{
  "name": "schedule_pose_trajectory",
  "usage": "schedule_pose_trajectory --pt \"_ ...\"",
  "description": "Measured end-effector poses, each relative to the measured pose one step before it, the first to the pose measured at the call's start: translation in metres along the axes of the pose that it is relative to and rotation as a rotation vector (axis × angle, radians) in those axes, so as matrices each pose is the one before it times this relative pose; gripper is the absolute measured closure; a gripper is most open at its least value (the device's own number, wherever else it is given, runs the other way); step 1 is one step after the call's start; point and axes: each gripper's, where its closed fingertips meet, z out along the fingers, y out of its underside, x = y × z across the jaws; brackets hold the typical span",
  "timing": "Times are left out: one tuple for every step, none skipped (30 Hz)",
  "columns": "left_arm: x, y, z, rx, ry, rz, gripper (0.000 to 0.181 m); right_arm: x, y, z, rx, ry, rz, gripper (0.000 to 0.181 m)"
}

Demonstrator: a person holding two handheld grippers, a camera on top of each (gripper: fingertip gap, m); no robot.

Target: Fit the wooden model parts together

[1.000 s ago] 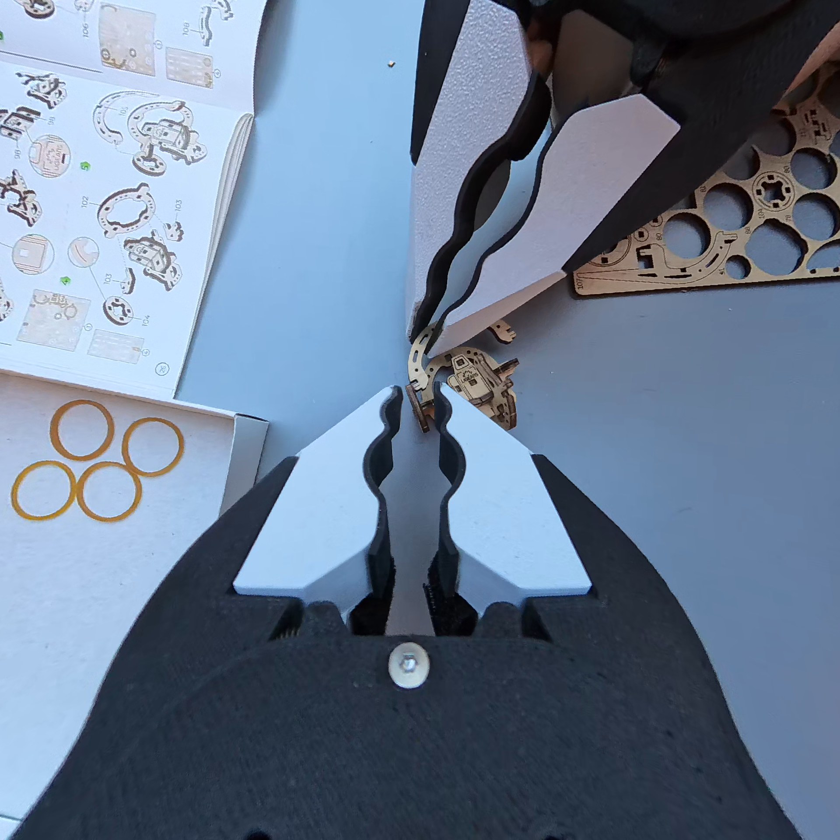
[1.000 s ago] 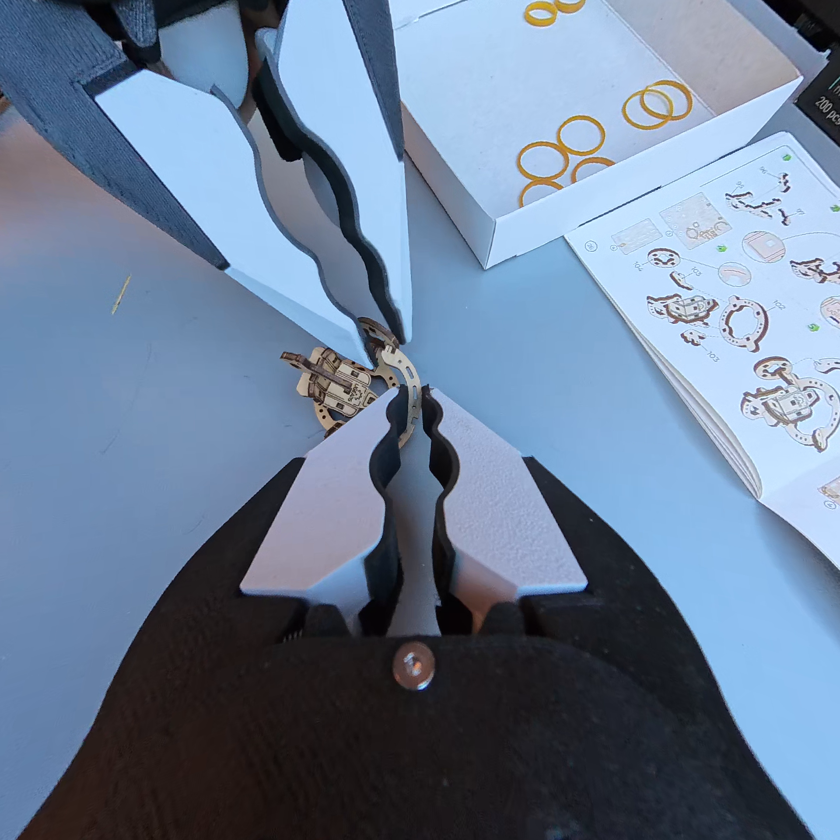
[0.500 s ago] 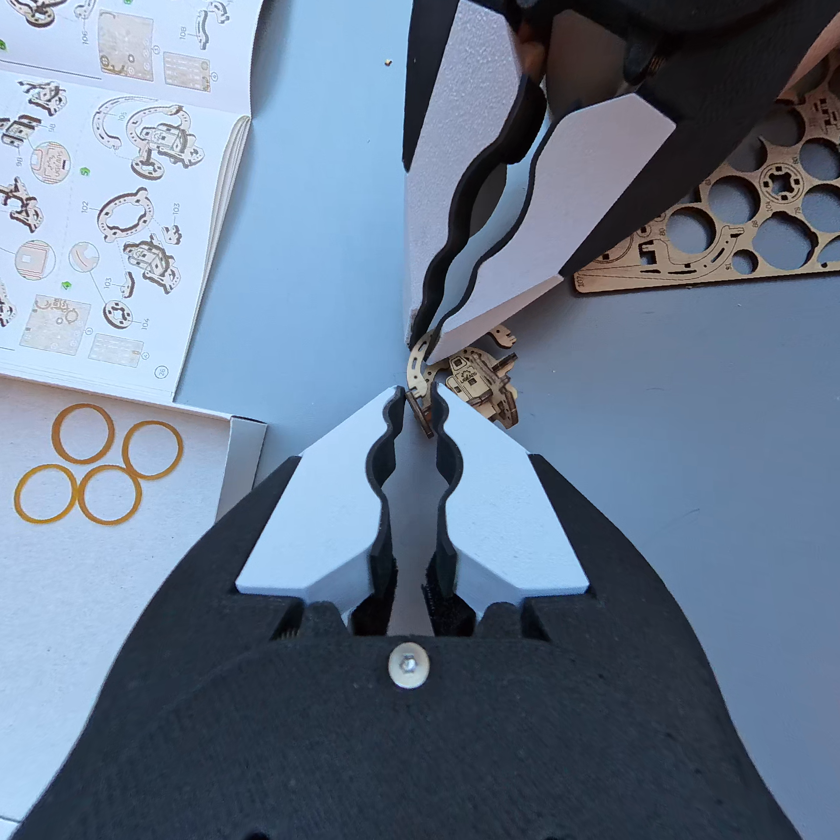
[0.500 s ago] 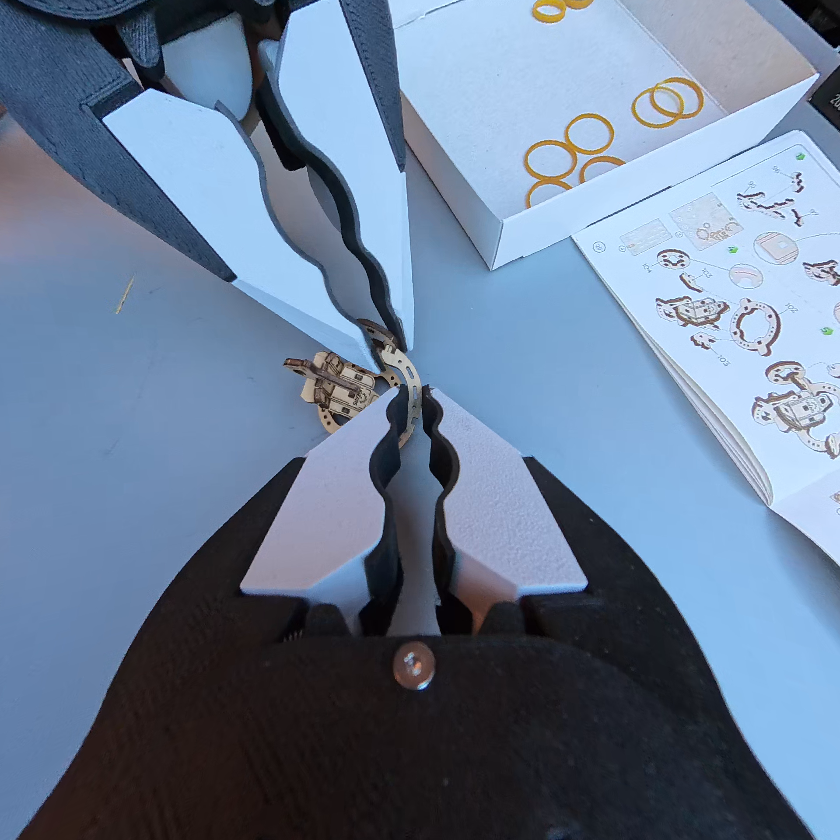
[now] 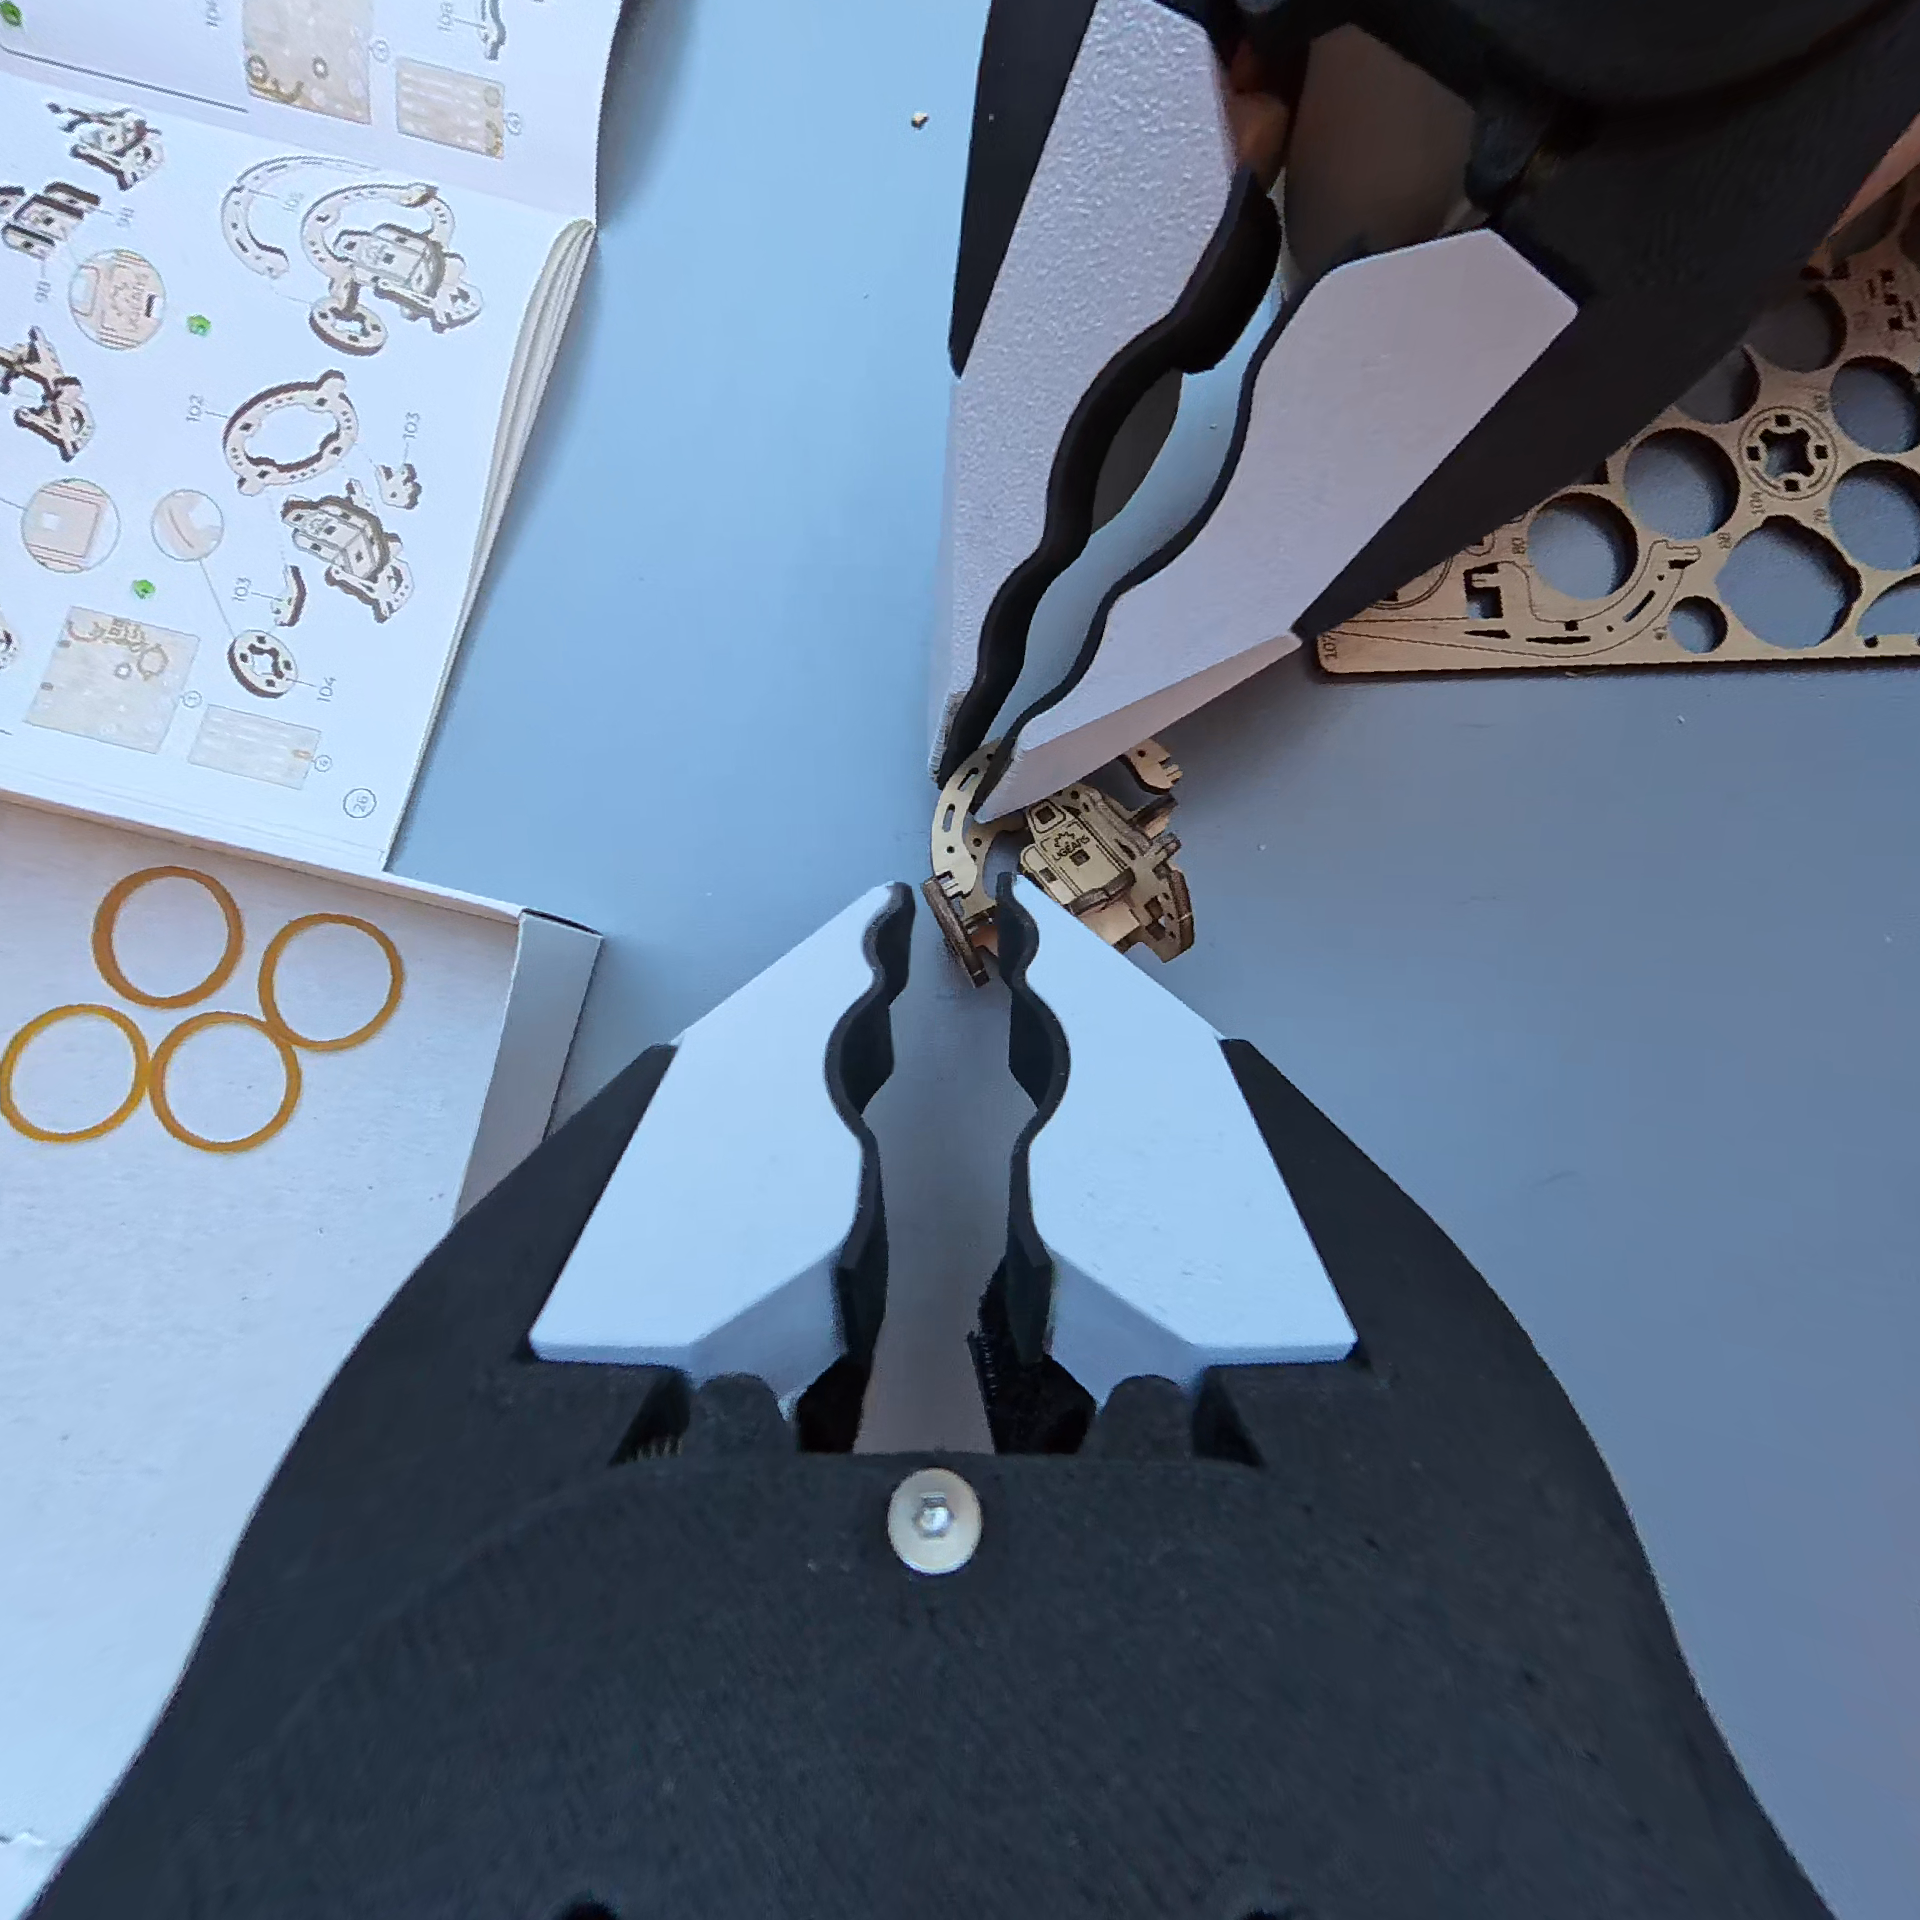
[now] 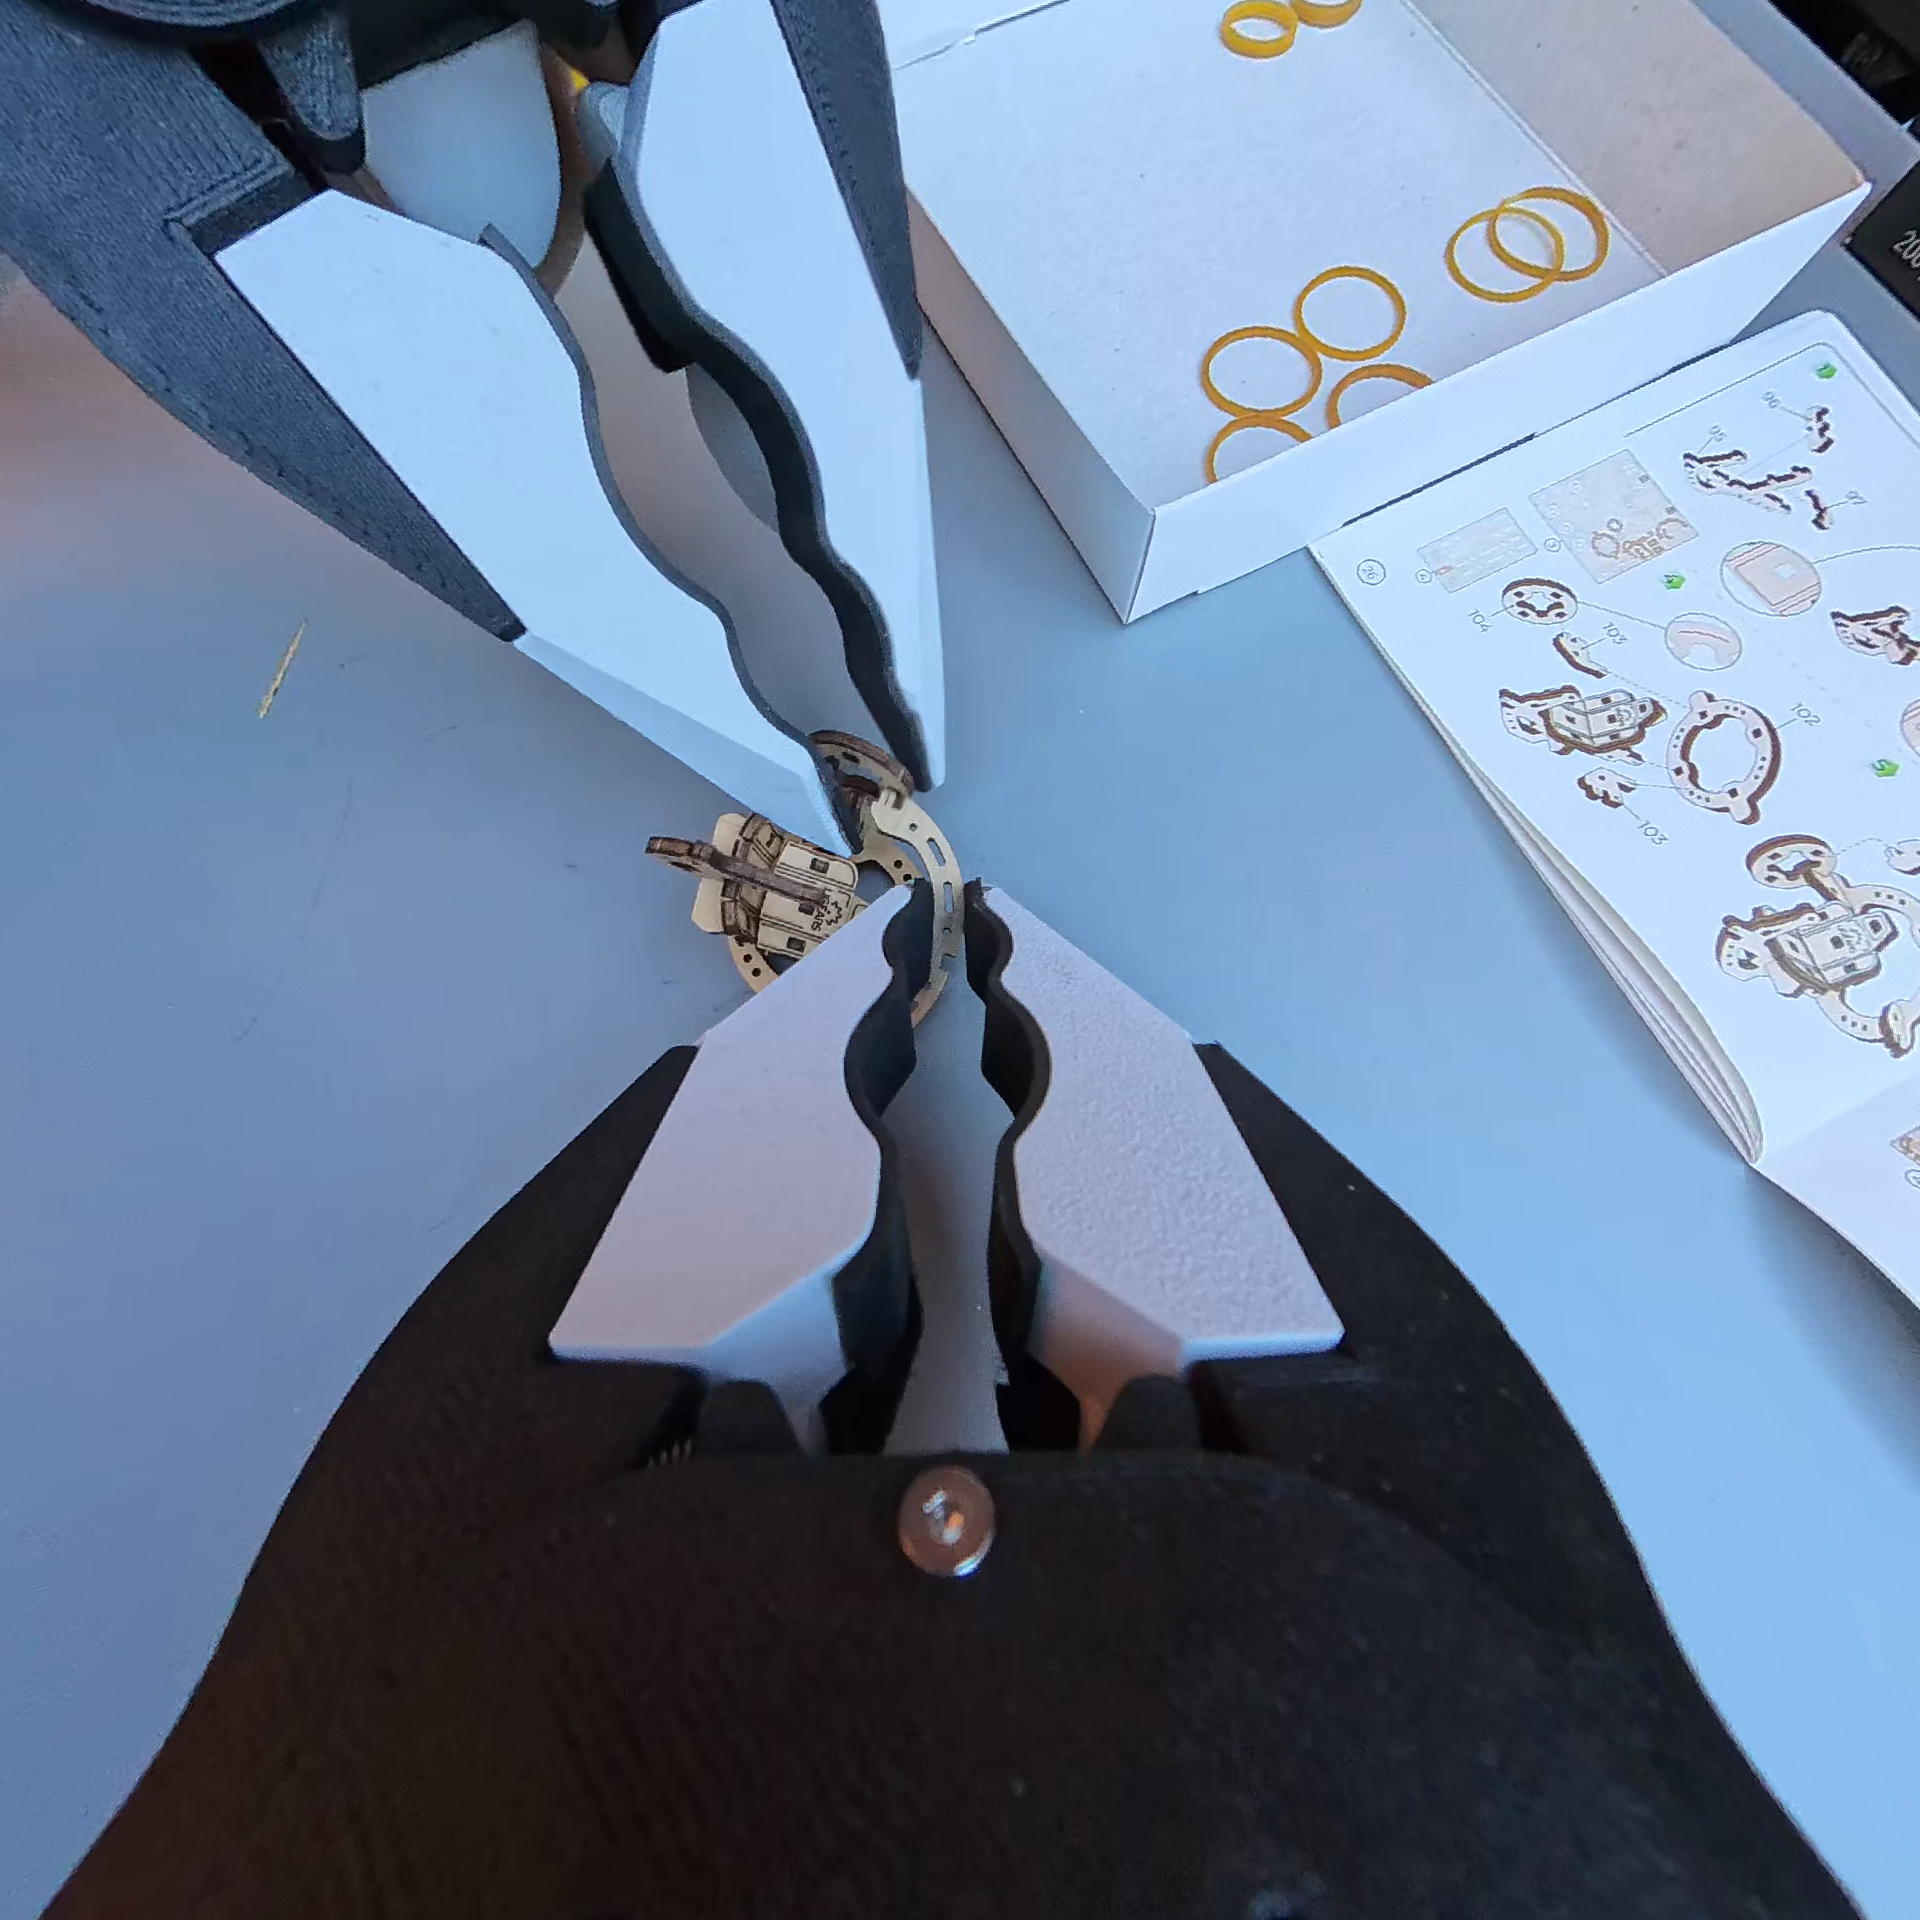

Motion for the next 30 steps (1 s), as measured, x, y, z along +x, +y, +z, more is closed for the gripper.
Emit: schedule_pose_trajectory --pt "-0.00107 0.00001 -0.00019 0.0011 -0.0103 0.0034 0.166 -0.00003 0.00004 0.00015 -0.0005 0.0 -0.0014 0.177" --pt "-0.00003 -0.00022 -0.00029 0.0019 -0.0018 -0.0002 0.166 -0.00001 0.00009 0.00015 -0.0012 0.0007 -0.0013 0.177" --pt "0.00138 0.00026 -0.00034 -0.0001 0.007 0.003 0.168 -0.00017 0.00006 0.00001 -0.0008 -0.0003 -0.0011 0.177" --pt "-0.00085 0.00091 -0.00016 -0.0046 -0.0068 0.0071 0.169 0.00019 -0.00007 -0.00007 0.0 0.0012 -0.0004 0.177" --pt "-0.00168 0.00097 -0.00018 -0.0056 -0.0133 0.0089 0.169 -0.00002 -0.00004 -0.00009 -0.0002 0.0 0.0002 0.177" --pt "0.00048 0.00062 -0.00027 -0.003 0.001 0.0108 0.17 -0.00005 -0.00022 -0.00003 0.0014 -0.0005 0.0007 0.177" --pt "0.00109 0.00025 -0.00015 -0.002 0.0037 0.0103 0.173 -0.00019 0.0001 0.00008 -0.0006 -0.0008 0.0003 0.177" --pt "-0.00063 -0.00021 0.00009 -0.002 -0.0077 0.0063 0.173 0.00006 0.00008 0.00012 -0.0008 0.0009 -0.001 0.177" --pt "-0.00032 -0.00053 0.00015 0.0 -0.0049 0.0032 0.172 0.00007 -0.00016 0.00011 0.0008 0.0009 -0.0002 0.177" --pt "0.00075 -0.00063 0.00007 0.0008 0.0036 0.0019 0.173 -0.00032 -0.00025 -0.00011 0.001 -0.0012 0.0009 0.177" --pt "-0.00053 0.00008 0.00033 -0.0037 -0.0052 0.0026 0.173 -0.00018 0.00008 0.00016 -0.0011 -0.0001 -0.0005 0.177" --pt "-0.00029 0.0002 0.00034 -0.0036 -0.0034 0.0045 0.172 0.00028 -0.00021 0.00004 0.0006 0.0026 -0.0017 0.177" --pt "0.00046 -0.0001 0.00038 -0.002 0.0002 0.0037 0.173 -0.00041 -0.00054 -0.00004 0.0022 -0.0015 0.0007 0.177" --pt "-0.00024 0.00007 0.00039 -0.0021 -0.0035 0.0021 0.173 -0.00009 -0.00005 -0.00003 -0.0009 0.0 0.0013 0.177" --pt "-0.00047 -0.00002 0.00033 -0.0018 -0.0049 -0.0003 0.172 0.00045 0.00004 -0.00004 -0.0001 0.0033 -0.003 0.177" --pt "-0.00011 0.00019 0.00022 -0.0034 -0.0029 -0.0014 0.172 -0.00031 0.00001 0.0001 0.0005 -0.0019 0.0007 0.177" --pt "0.00013 0.00059 0.00035 -0.0049 -0.0011 -0.001 0.171 -0.00044 -0.00023 0.0001 0.0017 -0.0034 0.0035 0.177" --pt "0.00005 0.00059 0.00017 -0.0037 -0.0009 0.0019 0.171 -0.00003 -0.00004 0.00002 0.0003 -0.0001 0.0001 0.177" --pt "-0.00073 0.00069 0.00007 -0.0034 -0.0059 0.0033 0.17 0.00012 0.00007 0.00014 -0.0008 0.0017 -0.0021 0.177" --pt "-0.0007 0.00064 -0.00003 -0.0028 -0.0054 0.0024 0.17 0.00002 0.00002 0.00002 -0.0005 0.0005 -0.0002 0.177" --pt "-0.00008 0.00023 -0.00003 -0.0007 -0.001 0.0008 0.17 -0.00003 -0.00015 -0.00006 0.0009 -0.0002 0.001 0.177" --pt "0.0001 -0.00025 -0.00015 0.002 0.0003 0.0019 0.171 0.00015 -0.00009 0.00002 0.001 0.0007 0.0001 0.177" --pt "0.00031 -0.00022 -0.00009 0.002 0.0002 0.0045 0.172 0.00015 -0.00007 -0.00011 0.0004 0.0001 0.001 0.177" --pt "0.00024 -0.00019 0.00003 0.001 -0.0015 0.005 0.173 0.00021 -0.00038 -0.00016 0.0016 0.0005 0.0009 0.177" --pt "0.00022 -0.00005 0.00011 0.0 -0.0008 0.0025 0.174 0.00025 -0.00005 -0.00008 -0.0001 0.0004 -0.0009 0.177" --pt "0.00001 -0.00001 0.00018 -0.0019 -0.0016 -0.0006 0.174 -0.00006 0.00022 0.00013 -0.0009 0.0001 0.0001 0.177" --pt "-0.00012 0.00003 0.00018 -0.0014 -0.0002 -0.0015 0.174 0.00014 0.00009 0.00006 -0.0002 0.0005 -0.001 0.177" --pt "0.00012 -0.00001 -0.00012 -0.0004 0.0004 0.0004 0.174 -0.00022 0.00016 0.00005 -0.001 -0.0008 0.0005 0.177" --pt "0.00001 0.0001 -0.00011 0.0003 -0.0003 0.0023 0.174 -0.00014 -0.00003 0.00005 -0.0001 -0.0007 -0.0003 0.177" --pt "0.00003 0.00005 -0.00008 0.0007 -0.0006 0.0013 0.174 -0.00031 -0.00001 0.00007 -0.0007 -0.0011 -0.0016 0.177"
